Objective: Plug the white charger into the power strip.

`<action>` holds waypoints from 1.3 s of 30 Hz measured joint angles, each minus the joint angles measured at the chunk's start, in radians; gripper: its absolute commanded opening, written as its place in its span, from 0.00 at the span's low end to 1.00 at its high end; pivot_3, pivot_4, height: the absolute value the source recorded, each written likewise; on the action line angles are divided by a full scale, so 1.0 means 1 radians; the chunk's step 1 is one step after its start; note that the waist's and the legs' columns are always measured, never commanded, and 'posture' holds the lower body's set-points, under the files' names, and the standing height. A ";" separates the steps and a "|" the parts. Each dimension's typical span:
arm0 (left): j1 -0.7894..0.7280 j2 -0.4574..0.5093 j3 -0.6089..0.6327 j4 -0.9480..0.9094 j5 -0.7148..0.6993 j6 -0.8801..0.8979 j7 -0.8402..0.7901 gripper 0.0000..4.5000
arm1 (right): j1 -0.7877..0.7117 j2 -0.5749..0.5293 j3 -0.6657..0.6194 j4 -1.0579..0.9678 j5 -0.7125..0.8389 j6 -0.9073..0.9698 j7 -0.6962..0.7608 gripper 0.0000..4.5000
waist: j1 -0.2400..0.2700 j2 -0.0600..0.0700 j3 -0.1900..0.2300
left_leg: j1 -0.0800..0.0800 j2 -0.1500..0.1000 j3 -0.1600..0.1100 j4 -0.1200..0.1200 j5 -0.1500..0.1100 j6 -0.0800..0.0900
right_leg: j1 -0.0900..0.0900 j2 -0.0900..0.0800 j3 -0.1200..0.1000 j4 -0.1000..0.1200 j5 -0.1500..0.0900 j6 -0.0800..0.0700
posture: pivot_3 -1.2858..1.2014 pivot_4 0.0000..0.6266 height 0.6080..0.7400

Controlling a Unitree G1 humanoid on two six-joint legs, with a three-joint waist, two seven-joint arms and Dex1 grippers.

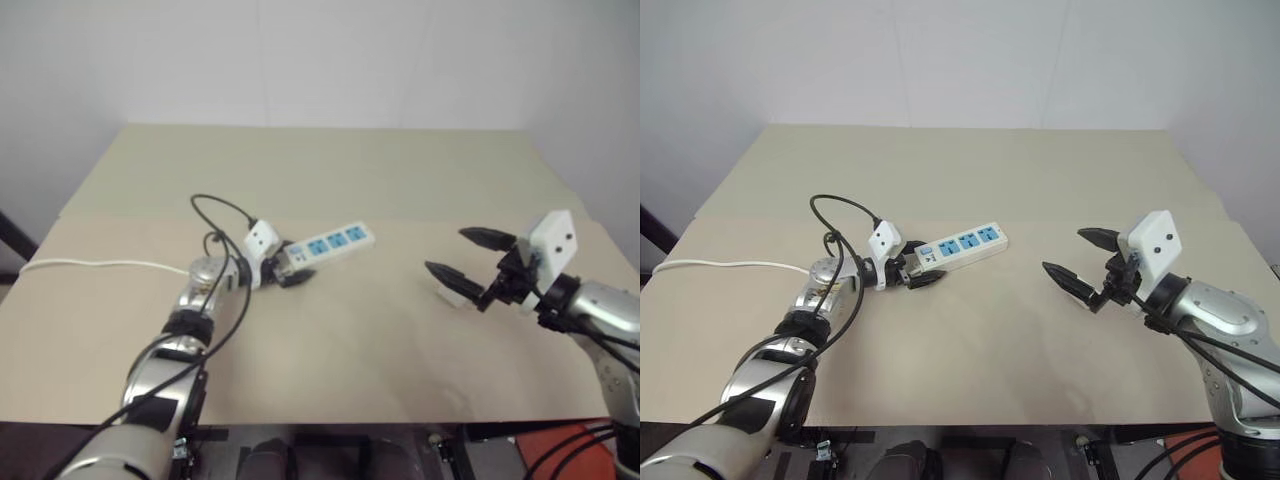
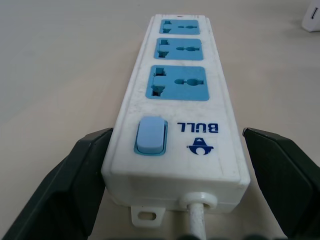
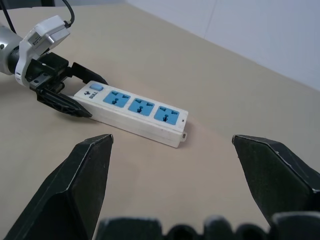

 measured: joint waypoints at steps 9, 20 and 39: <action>0.005 -0.012 0.025 0.027 0.000 -0.044 0.000 0.99 | 0.015 0.000 -0.021 -0.014 0.001 0.001 -0.004 1.00 | 0.000 0.000 0.000 | 0.000 0.000 0.000 0.000 0.000 0.000 | 0.000 0.000 0.000 0.000 0.000 0.000 | 0.52 0.24 1.00; 0.010 -0.016 0.035 0.057 0.001 -0.088 0.007 0.72 | 0.015 -0.006 -0.023 -0.025 0.025 0.014 -0.010 1.00 | 0.000 0.000 0.000 | 0.001 0.000 0.000 0.001 0.000 0.000 | 0.001 0.000 0.000 0.000 0.001 0.000 | 0.52 0.24 1.00; 0.038 0.013 0.028 -0.045 -0.021 0.003 -0.151 0.72 | 0.018 -0.018 -0.036 -0.025 0.037 0.027 -0.024 1.00 | 0.000 0.000 0.000 | 0.000 0.000 0.000 0.001 0.000 0.001 | 0.001 0.000 0.000 0.000 0.001 0.000 | 0.52 0.24 1.00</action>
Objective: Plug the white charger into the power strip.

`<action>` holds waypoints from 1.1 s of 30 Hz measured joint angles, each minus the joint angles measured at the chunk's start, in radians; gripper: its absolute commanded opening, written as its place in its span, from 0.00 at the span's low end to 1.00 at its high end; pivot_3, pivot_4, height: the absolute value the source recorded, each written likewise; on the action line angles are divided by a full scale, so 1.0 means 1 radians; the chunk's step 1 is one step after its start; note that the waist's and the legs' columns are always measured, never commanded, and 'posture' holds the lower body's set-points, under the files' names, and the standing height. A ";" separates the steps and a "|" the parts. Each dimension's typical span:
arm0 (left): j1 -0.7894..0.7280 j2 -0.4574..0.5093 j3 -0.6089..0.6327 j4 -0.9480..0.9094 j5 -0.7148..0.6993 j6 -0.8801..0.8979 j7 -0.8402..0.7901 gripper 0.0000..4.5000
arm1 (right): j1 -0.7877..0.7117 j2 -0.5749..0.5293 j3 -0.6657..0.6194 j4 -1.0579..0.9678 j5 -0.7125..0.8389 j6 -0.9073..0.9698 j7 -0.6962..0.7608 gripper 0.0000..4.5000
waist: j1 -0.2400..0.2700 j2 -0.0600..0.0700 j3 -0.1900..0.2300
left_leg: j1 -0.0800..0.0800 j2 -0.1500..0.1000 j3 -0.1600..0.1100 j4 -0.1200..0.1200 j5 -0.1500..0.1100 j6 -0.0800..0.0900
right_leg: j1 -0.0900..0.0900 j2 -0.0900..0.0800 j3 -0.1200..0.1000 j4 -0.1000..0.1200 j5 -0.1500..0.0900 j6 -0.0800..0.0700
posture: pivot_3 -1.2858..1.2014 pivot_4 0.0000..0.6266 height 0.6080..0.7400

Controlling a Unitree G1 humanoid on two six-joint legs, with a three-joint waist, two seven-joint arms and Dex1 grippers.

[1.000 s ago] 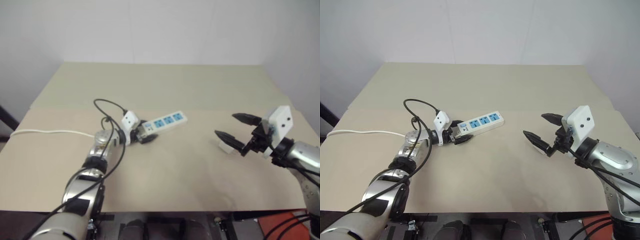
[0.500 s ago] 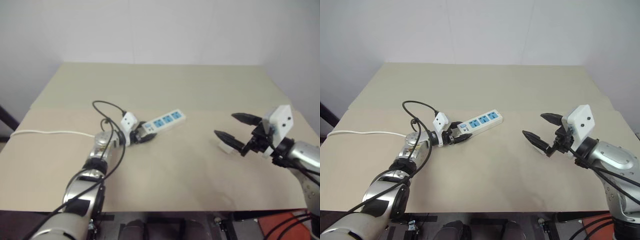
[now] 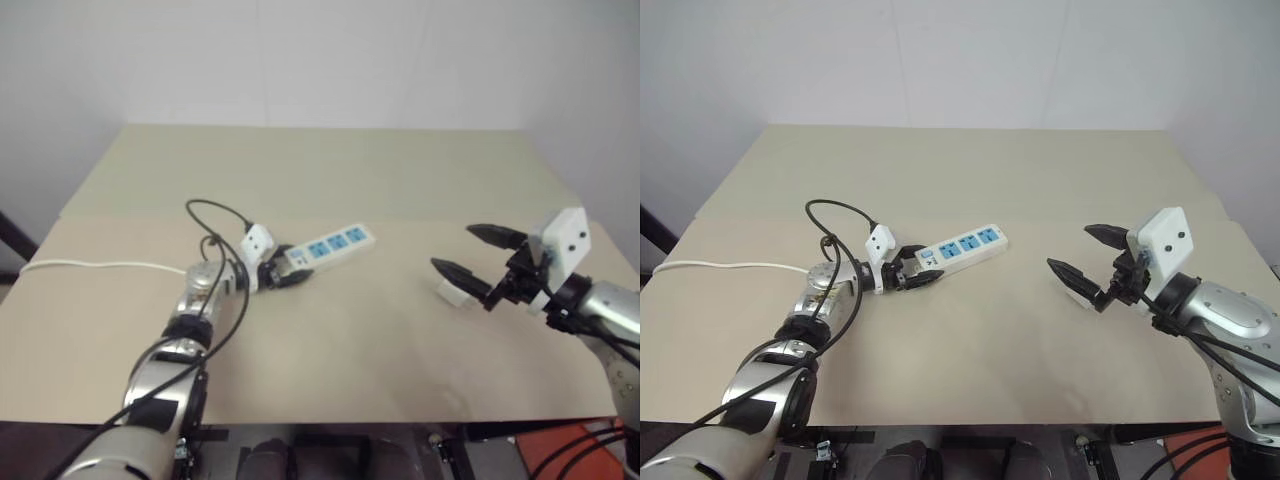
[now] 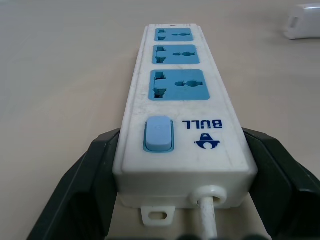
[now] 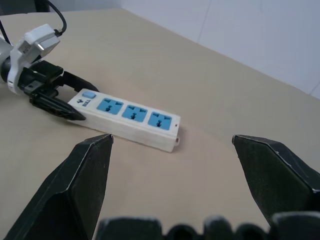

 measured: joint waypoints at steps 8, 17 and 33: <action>0.090 0.021 -0.034 -0.244 -0.036 0.131 -0.113 0.72 | 0.001 0.000 -0.004 0.034 -0.010 -0.007 0.004 1.00 | 0.003 0.000 0.000 | 0.000 0.000 0.000 0.001 0.000 0.000 | 0.000 0.000 0.000 0.000 0.000 0.000 | 0.52 0.24 1.00; 0.197 0.031 -0.095 -0.493 -0.060 0.241 -0.162 0.72 | 0.004 -0.006 -0.015 0.064 -0.026 -0.027 0.014 1.00 | 0.003 0.000 0.000 | 0.000 0.000 0.000 0.000 0.000 0.000 | 0.000 0.000 0.000 0.000 0.000 0.000 | 0.52 0.24 1.00; 0.324 0.026 -0.172 -0.659 -0.049 0.254 -0.074 0.72 | 0.013 -0.012 -0.029 0.074 -0.040 -0.028 0.025 1.00 | 0.003 0.000 0.000 | 0.000 0.001 -0.001 0.001 0.000 0.001 | 0.000 0.000 0.001 0.000 0.000 0.000 | 0.52 0.24 1.00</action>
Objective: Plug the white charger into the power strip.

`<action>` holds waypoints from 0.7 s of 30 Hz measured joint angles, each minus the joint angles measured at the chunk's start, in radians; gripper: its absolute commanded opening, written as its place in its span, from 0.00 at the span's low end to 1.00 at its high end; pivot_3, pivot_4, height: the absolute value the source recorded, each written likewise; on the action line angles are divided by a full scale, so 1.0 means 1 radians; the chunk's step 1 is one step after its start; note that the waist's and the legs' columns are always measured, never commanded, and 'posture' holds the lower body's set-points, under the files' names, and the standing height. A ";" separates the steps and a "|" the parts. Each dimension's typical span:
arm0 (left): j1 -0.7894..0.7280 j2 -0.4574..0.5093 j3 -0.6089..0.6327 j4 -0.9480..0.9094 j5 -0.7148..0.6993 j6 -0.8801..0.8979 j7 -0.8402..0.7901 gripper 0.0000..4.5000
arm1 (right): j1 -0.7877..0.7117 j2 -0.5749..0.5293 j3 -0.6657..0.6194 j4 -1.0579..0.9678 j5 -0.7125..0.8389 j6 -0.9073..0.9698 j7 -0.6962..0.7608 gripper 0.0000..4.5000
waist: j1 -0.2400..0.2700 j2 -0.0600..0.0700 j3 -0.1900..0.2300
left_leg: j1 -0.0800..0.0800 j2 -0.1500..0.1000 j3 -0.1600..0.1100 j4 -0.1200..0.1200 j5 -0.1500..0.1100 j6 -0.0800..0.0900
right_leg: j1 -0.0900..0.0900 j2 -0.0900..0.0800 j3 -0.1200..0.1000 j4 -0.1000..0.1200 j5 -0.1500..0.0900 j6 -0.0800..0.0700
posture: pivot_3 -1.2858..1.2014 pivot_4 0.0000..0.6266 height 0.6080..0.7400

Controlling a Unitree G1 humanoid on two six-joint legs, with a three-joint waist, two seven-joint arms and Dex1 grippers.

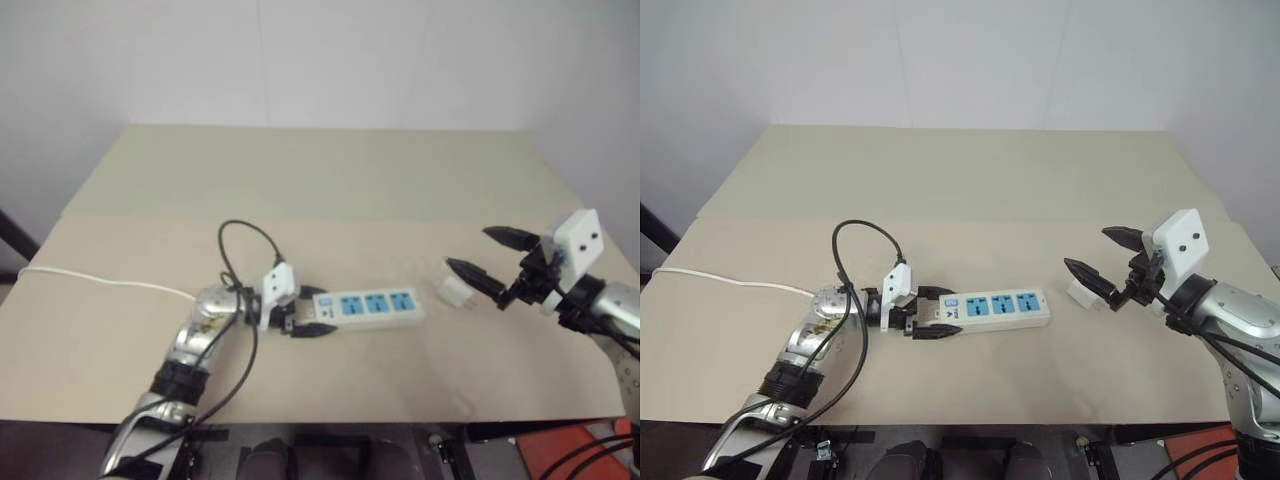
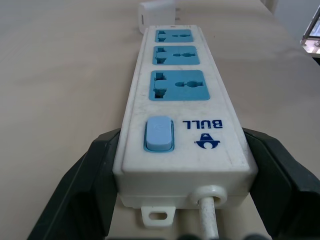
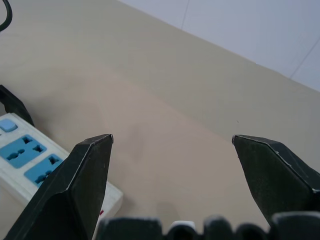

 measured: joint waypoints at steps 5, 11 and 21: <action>0.002 -0.005 -0.019 0.001 0.016 -0.050 0.027 0.72 | 0.000 -0.009 0.000 0.000 -0.001 0.000 0.001 1.00 | 0.002 0.000 0.000 | 0.000 0.000 0.000 0.000 0.000 0.000 | 0.000 0.000 0.000 0.000 0.000 0.000 | 0.52 0.24 1.00; 0.003 -0.007 -0.049 0.035 0.020 -0.130 0.016 0.72 | 0.001 -0.032 0.000 0.000 -0.006 0.000 0.004 1.00 | 0.003 0.000 0.000 | 0.000 0.000 0.000 0.000 0.000 0.001 | 0.000 0.000 0.000 0.000 0.000 0.000 | 0.52 0.24 1.00; -0.046 -0.011 -0.075 0.127 0.022 -0.210 -0.009 0.72 | 0.008 -0.076 -0.014 -0.001 -0.003 0.048 -0.007 1.00 | 0.009 0.000 0.000 | 0.000 0.000 0.000 0.004 -0.002 0.003 | 0.001 0.000 0.000 -0.001 0.000 0.000 | 0.52 0.24 1.00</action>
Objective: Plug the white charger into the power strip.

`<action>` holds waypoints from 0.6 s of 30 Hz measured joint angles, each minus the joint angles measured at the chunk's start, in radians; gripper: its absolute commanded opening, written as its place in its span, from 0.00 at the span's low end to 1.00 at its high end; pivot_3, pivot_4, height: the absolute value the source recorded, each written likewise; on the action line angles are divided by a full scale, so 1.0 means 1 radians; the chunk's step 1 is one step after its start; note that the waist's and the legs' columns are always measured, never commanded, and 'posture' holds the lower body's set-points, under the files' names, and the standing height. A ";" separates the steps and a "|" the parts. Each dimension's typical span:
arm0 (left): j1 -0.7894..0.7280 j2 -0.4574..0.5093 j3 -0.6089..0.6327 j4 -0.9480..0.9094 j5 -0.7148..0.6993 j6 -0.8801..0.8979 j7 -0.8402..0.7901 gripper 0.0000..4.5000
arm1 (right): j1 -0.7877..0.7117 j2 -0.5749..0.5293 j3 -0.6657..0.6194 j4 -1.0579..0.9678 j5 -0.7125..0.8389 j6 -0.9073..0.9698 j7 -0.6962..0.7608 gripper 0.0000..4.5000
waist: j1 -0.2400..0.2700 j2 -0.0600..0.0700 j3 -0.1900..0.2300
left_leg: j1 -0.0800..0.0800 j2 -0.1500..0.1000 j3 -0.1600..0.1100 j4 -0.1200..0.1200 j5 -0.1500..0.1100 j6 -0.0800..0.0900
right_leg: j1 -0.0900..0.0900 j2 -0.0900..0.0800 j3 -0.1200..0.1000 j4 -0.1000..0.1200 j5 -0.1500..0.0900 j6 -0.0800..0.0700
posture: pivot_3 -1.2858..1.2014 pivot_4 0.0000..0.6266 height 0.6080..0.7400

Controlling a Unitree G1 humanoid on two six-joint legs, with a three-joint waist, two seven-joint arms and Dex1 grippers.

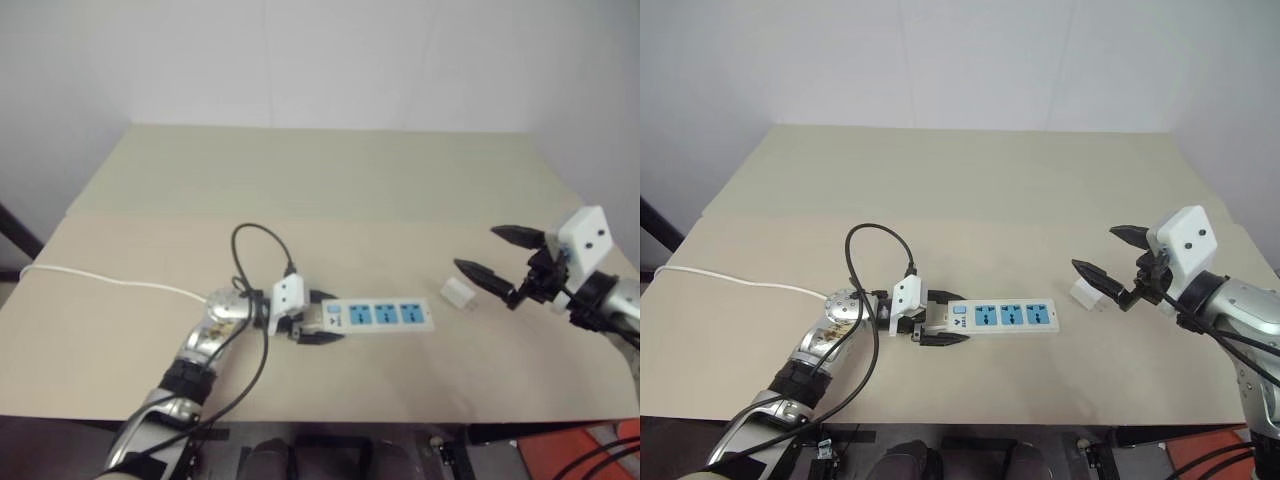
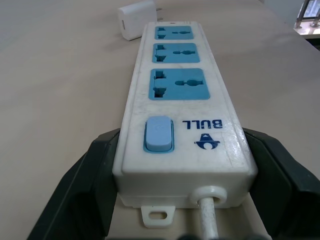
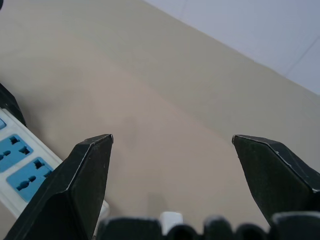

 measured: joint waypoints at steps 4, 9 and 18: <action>-0.022 -0.003 -0.003 0.031 -0.001 -0.004 -0.013 0.72 | -0.076 -0.066 -0.002 0.009 0.032 0.147 -0.039 1.00 | -0.001 0.000 0.000 | 0.000 0.000 0.000 0.001 -0.001 0.001 | 0.000 -0.001 0.001 0.000 0.000 0.000 | 0.52 0.24 1.00; -0.043 -0.011 -0.004 0.058 -0.001 -0.006 -0.029 0.72 | -0.220 -0.194 0.020 0.047 0.061 0.351 -0.060 1.00 | 0.001 0.000 0.000 | -0.001 0.000 0.000 0.001 -0.001 0.002 | 0.000 -0.001 0.000 0.000 0.000 0.000 | 0.52 0.24 1.00; -0.051 -0.025 -0.004 0.078 0.007 -0.028 -0.030 0.72 | -0.591 -0.267 0.311 0.170 0.047 0.688 -0.098 1.00 | -0.002 0.000 0.000 | -0.003 -0.002 0.000 0.002 -0.003 0.005 | -0.002 -0.007 -0.001 -0.001 0.000 0.001 | 0.52 0.24 1.00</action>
